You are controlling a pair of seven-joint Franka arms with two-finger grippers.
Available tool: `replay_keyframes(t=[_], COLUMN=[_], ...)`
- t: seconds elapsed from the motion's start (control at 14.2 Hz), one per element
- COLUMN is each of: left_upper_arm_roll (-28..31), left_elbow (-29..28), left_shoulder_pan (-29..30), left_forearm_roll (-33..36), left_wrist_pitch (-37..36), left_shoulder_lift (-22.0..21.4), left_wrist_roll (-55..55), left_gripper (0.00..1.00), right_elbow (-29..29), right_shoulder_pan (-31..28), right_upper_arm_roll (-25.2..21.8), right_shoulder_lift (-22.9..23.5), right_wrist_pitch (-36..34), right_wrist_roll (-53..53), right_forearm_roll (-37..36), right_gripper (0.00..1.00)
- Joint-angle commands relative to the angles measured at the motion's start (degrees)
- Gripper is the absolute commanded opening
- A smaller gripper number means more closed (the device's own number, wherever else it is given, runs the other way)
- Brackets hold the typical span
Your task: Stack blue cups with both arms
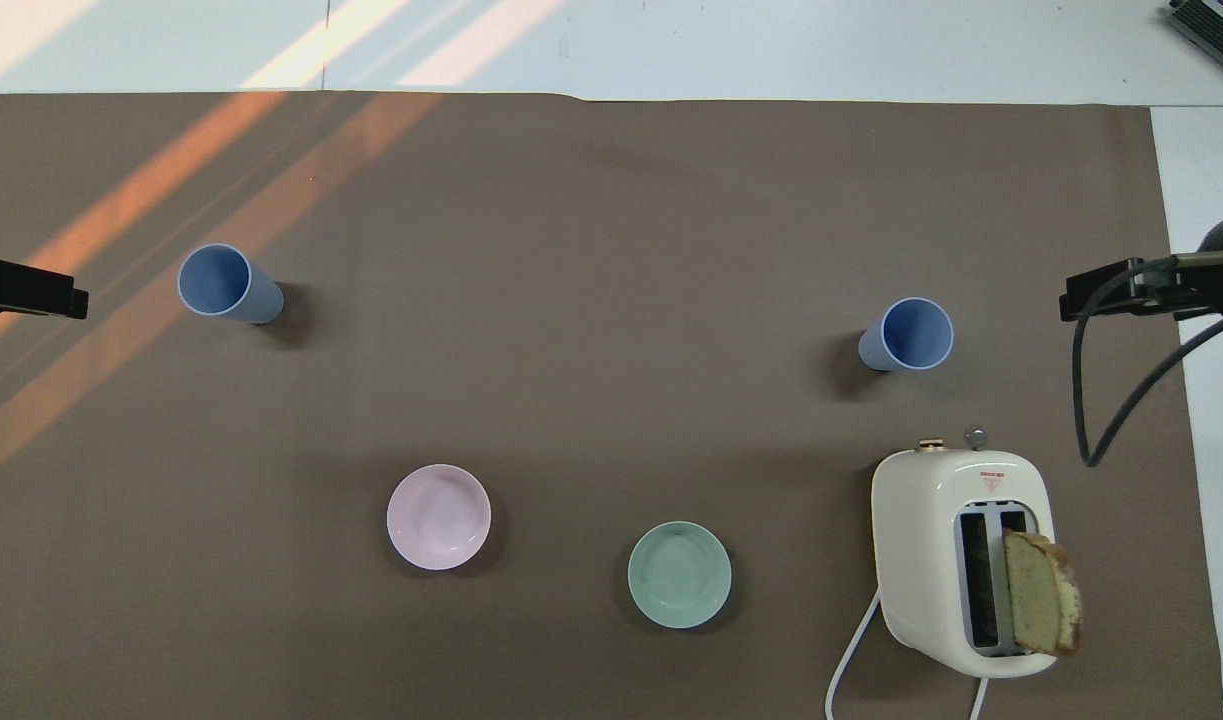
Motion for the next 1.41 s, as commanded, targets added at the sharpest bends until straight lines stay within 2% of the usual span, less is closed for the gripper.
replay_keyframes(t=[0.0,0.84,1.34], left_upper_arm_roll=[-0.12,0.06,0.15], left_elbow=[-1.40,-1.50,-1.41], left_shoulder_pan=[0.27,0.88,1.32], left_forearm_roll=[-0.64,-0.55,-0.72], left_wrist_pitch=[0.23,1.37,10.06], left_shoulder_lift=[-0.70,0.09,6.32], left_wrist_roll=[0.82,1.17,3.54], left_gripper=[1.00,1.00,1.00], right_elbow=[-1.75,-1.75,-1.75], right_shoulder_pan=[-0.60,-0.60,-0.60], right_upper_arm_roll=[0.40,0.40,0.31], right_shoulder_lift=[-1.26,-1.26,-1.26], right_wrist_pitch=[1.33,1.33,1.33], right_wrist_roll=[1.24,1.24,1.24], right_forearm_roll=[0.96,1.05,1.05], right_gripper=[1.00,1.00,1.00])
